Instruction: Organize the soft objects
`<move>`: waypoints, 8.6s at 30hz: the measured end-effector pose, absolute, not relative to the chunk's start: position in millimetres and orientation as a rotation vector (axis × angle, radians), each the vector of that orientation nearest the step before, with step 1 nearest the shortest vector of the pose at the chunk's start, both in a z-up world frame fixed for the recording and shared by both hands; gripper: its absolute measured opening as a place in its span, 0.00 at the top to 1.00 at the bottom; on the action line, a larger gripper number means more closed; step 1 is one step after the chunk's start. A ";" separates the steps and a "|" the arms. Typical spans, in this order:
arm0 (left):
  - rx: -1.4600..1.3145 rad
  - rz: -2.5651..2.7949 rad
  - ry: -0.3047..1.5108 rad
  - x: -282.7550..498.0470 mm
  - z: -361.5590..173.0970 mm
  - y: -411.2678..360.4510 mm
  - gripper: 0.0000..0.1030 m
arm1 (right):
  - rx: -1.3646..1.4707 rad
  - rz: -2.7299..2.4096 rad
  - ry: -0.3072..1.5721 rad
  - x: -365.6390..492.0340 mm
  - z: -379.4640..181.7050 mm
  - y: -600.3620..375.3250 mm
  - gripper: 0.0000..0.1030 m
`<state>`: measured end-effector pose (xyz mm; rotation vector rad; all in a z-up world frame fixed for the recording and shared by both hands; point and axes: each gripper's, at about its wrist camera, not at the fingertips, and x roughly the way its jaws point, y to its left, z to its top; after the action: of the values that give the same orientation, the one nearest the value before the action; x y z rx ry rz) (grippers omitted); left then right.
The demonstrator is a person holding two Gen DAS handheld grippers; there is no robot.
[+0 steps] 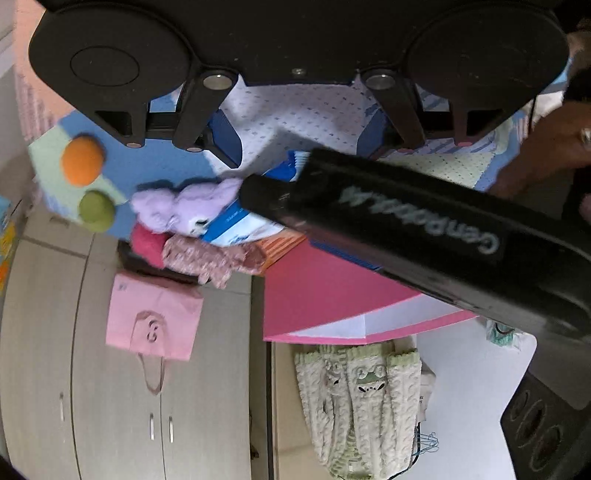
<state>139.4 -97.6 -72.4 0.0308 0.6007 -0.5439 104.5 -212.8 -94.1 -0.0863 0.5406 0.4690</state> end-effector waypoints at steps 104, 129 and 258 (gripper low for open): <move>0.151 -0.697 0.807 63.3 -30.8 -70.0 0.46 | -0.146 0.451 0.551 20.8 -46.5 -180.4 0.42; 0.079 -0.586 0.701 52.6 27.5 15.1 0.47 | -0.278 0.577 0.416 31.2 23.3 -106.8 0.42; 0.083 -0.500 0.684 219.8 -58.3 -136.9 0.23 | -0.081 0.333 0.595 162.9 -73.3 -352.9 0.32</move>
<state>219.8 -136.9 -58.3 0.0828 0.6838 -0.5005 162.9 -352.9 -73.3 -0.0815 0.5946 0.3335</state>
